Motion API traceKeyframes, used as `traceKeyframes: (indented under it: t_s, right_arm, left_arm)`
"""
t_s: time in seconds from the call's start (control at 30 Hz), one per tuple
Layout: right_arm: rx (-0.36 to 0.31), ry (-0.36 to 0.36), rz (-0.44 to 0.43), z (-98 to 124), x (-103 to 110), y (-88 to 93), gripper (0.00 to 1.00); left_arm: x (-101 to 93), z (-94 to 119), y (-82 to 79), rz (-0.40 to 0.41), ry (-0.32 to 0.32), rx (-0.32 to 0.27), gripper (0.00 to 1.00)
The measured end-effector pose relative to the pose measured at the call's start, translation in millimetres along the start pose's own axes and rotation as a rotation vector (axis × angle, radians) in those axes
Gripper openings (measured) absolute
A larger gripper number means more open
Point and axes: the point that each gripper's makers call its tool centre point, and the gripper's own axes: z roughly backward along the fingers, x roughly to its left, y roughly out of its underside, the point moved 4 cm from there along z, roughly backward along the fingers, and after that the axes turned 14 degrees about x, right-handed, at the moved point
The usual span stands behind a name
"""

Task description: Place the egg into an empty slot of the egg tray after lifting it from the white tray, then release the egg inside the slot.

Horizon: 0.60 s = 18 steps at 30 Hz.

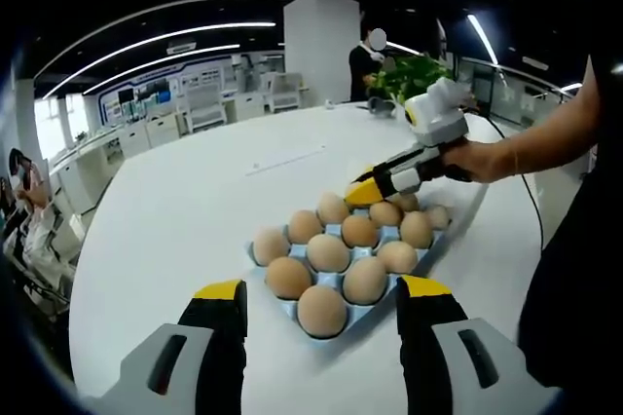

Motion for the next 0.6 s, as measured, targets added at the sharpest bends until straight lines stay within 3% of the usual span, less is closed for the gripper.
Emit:
traceKeyframes:
  t_s: [0.6]
  right_arm:
    - [0.036, -0.006, 0.018, -1.1, 0.1, -0.5, 0.26]
  left_arm:
    - [-0.9, -1.3, -4.2, -0.013, 0.006, -0.005, 0.62]
